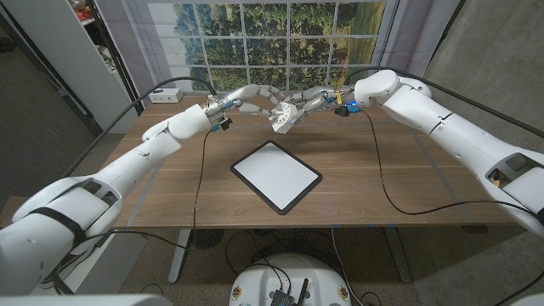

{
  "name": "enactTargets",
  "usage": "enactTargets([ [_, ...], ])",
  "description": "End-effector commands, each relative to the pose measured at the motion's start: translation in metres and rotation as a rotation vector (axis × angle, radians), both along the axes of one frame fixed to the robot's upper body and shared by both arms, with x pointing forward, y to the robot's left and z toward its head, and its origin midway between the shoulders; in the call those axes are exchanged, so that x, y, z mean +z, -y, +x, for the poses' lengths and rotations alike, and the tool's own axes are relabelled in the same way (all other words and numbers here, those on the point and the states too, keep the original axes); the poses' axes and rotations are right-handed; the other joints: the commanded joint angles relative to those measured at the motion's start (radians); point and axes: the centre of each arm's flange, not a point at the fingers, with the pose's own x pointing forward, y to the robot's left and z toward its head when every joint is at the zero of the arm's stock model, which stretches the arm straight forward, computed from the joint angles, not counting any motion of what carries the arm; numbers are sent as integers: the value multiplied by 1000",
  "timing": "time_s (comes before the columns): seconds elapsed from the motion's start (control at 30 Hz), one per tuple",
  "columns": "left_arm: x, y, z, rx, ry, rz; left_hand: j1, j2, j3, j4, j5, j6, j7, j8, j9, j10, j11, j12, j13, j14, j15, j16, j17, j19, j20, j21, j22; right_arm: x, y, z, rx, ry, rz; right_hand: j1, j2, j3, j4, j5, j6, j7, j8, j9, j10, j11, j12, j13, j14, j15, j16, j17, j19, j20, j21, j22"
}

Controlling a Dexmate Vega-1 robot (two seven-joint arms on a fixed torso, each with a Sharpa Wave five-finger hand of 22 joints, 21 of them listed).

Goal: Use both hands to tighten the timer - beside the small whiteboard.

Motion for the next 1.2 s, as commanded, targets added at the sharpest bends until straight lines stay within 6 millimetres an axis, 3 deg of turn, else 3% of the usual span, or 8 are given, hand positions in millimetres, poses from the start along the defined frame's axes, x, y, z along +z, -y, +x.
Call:
enactTargets([
  [0.03, 45, 10, -25, -13, 250, 323, 9, 14, -5, -1, 6, 17, 4, 11, 7, 12, -5, 7, 3, 15, -78, 7, 4, 13, -3, 7, 5, 0, 1, -3, 25, -29, -58, -45, 41, 1, 9, 5, 215, 177, 27, 89, 7, -4, -1, 1, 7, -170, -4, 3, 2, -36, 5, 1],
  [0.33, 80, 28, -52, -70, 469, 658, 21, 11, -13, -7, 6, 28, 2, 13, 6, 24, -21, 9, 3, 18, -86, 9, 5, 31, -19, 18, 7, -2, 4, -5, 18, -46, -91, -41, 43, 4, 4, 6, 213, 179, 22, 88, 13, -11, -1, -1, 7, -170, -6, 8, 1, -42, 5, 1],
  [0.7, 97, 48, -72, -166, 684, 880, 34, 9, -25, -12, 9, 45, 5, 15, -1, 44, -29, 11, 2, 26, -107, 14, 8, 48, -46, 29, 9, -5, 6, -3, 8, -46, -101, -43, 46, 5, 5, 6, 214, 179, 18, 87, 11, -10, -3, -2, 9, -169, -12, 11, 1, -45, 6, 1],
  [0.83, 100, 51, -67, -172, 650, 812, 37, 9, -29, -12, 10, 44, 6, 14, 0, 35, -21, 7, 2, 26, -108, 14, 9, 47, -47, 31, 10, -6, 6, -3, 6, -42, -93, -44, 46, 5, 5, 6, 214, 178, 16, 87, 11, -12, -4, -2, 9, -169, -14, 11, 0, -46, 6, 1],
  [0.87, 102, 50, -66, -165, 625, 775, 35, 14, -35, -7, 11, 24, 9, 9, 5, 26, -4, 2, 2, 27, -108, 15, 10, 47, -46, 34, 11, -6, 6, -3, 3, -40, -89, -44, 46, 5, 5, 6, 214, 178, 16, 87, 11, -14, -4, -2, 9, -169, -15, 12, 0, -46, 6, 1],
  [0.97, 109, 44, -62, -140, 545, 616, 12, 26, -61, 16, 10, -68, -15, -30, 9, 4, 13, -8, 4, 25, -97, 13, 15, 46, -45, 41, 12, -6, 10, -3, -9, -35, -79, -44, 47, 5, 4, 6, 214, 179, 14, 86, 10, -14, -4, -1, 9, -169, -17, 13, 0, -46, 6, 1],
  [1.07, 114, 36, -59, -121, 467, 455, -3, 32, -72, 29, 10, -102, -13, -50, 5, 3, 29, -8, 5, 25, -91, 12, 16, 44, -40, 44, 13, -6, 12, -3, -20, -27, -77, -44, 47, 5, 4, 6, 214, 180, 12, 86, 12, -17, -5, -1, 10, -170, -18, 14, -1, -46, 6, 1],
  [1.2, 112, 24, -53, -92, 406, 324, -30, 36, -91, 51, 9, -125, -20, -63, 5, 5, 29, -7, 6, 39, -90, 17, 18, 41, -34, 46, 13, -3, 13, -3, -33, 3, -85, -44, 48, 6, 4, 6, 215, 177, 12, 86, 11, -17, -6, -2, 10, -170, -20, 15, -2, -46, 6, 1],
])
